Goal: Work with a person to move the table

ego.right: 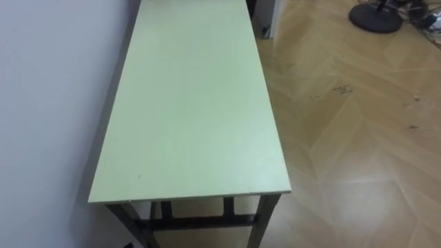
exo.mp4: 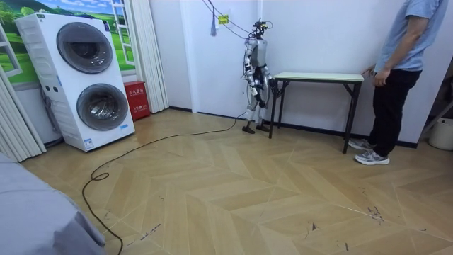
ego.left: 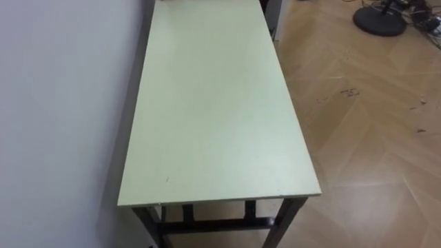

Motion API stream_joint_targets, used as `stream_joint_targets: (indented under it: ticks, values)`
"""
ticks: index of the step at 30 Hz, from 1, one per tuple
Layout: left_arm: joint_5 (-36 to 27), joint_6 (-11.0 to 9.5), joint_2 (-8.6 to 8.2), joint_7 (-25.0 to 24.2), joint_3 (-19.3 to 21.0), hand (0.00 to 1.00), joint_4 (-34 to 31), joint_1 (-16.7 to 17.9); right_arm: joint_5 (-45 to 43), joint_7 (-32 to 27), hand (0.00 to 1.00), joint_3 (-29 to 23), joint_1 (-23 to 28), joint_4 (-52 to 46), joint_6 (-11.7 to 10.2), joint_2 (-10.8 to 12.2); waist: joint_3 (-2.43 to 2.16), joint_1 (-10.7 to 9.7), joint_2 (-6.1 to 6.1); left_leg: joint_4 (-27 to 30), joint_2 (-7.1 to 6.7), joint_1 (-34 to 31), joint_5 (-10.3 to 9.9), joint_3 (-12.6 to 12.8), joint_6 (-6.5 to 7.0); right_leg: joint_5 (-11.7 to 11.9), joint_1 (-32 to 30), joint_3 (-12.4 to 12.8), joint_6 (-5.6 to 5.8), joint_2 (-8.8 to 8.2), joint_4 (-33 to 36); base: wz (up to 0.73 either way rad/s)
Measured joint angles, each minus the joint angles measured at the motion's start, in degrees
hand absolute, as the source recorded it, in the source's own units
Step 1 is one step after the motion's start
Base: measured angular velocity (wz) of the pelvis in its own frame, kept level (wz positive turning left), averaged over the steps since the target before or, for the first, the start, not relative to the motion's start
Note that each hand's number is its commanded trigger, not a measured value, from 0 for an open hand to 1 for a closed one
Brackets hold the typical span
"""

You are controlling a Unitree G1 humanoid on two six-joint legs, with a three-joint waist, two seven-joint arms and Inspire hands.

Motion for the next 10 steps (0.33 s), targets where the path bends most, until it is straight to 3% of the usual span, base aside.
stream_joint_targets:
  ticks: [10]
  values:
    - [11.47,-0.07,-3.50,0.69,8.82,0.00,7.54,-0.23,-2.38,-4.50,0.00,-3.82,-1.51,7.27,0.54,2.22,0.19,-0.02,-0.26,-1.16,0.28,0.86,-1.50,0.23,-0.58,0.07,0.27,0.28,-0.18,0.11,0.43,-0.05]
